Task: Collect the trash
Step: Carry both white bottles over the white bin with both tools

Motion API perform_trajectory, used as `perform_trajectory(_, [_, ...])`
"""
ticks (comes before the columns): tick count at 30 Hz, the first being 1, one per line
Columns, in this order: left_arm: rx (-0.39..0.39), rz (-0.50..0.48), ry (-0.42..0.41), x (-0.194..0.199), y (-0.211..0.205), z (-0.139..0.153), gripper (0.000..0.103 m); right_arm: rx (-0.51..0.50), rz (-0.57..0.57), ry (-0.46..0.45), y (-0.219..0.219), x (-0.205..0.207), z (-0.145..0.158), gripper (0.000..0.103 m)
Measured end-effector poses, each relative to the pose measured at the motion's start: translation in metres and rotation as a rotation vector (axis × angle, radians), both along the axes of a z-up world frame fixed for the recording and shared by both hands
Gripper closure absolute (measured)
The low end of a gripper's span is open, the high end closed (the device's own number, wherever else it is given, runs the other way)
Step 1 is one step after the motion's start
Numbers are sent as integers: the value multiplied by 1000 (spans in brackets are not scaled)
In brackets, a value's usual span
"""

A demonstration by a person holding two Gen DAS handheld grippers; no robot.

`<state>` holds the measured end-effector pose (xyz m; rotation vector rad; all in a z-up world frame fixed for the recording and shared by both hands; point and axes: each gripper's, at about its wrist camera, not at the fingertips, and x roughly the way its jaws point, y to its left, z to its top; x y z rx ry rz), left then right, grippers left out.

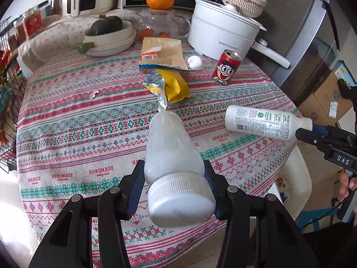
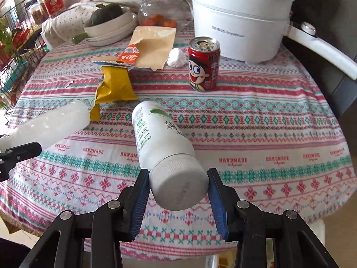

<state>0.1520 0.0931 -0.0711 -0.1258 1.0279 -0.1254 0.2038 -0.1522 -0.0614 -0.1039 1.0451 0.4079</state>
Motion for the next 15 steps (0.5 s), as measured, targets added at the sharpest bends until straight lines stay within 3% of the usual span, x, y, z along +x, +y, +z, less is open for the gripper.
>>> perform_trajectory(15, [-25,-98,-103,-20,-30,28,51,59,-154,-74,-63,-41,38,58])
